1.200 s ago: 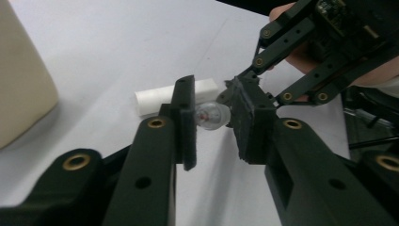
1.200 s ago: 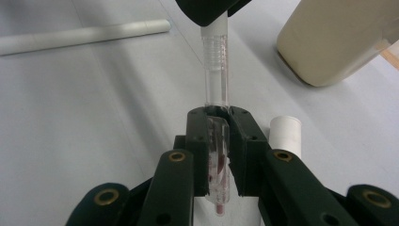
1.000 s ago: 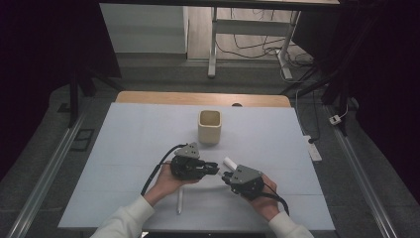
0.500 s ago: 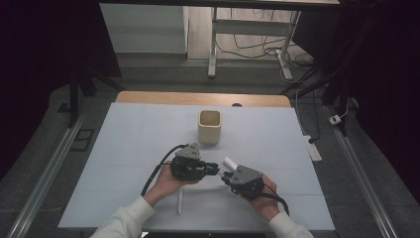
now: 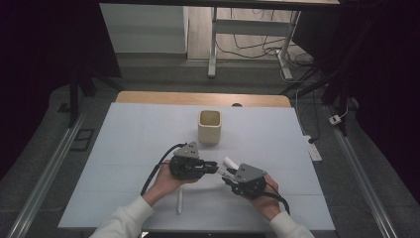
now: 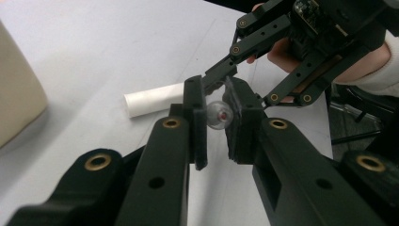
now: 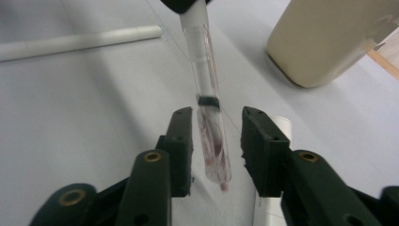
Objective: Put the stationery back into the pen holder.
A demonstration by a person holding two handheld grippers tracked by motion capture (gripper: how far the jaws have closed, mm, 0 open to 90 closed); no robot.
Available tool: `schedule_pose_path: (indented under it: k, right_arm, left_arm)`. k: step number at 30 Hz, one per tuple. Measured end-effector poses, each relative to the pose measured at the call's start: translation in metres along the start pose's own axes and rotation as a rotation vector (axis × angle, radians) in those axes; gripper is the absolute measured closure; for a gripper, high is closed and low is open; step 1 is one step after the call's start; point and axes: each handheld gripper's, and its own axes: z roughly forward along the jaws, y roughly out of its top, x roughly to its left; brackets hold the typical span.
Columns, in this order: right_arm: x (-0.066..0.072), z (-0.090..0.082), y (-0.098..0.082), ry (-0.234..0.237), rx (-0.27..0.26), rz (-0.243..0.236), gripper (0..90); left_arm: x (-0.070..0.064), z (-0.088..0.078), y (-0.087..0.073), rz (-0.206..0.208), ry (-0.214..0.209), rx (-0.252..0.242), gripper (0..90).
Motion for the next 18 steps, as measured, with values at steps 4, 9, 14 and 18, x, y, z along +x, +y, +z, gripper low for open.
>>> schedule_pose_path:
  k: [4,9,14,18]
  right_arm:
    - [-0.0019,-0.0004,-0.0014,0.004,-0.007,0.032,57.7]
    - [-0.0026,-0.0007,-0.0019,0.003,-0.012,0.039,55.3]
    - [-0.0035,-0.0013,-0.0026,0.000,-0.013,0.047,54.2]
    - [-0.0038,-0.0014,-0.0027,-0.003,-0.015,0.048,54.1]
  left_arm:
    - [0.0022,-0.0041,0.0005,-0.006,0.011,-0.010,78.7]
    - [0.0038,-0.0073,0.0009,-0.009,0.021,-0.019,78.7]
    - [0.0044,-0.0095,0.0014,-0.009,0.033,-0.021,78.7]
    - [0.0049,-0.0105,0.0017,-0.012,0.035,-0.024,78.7]
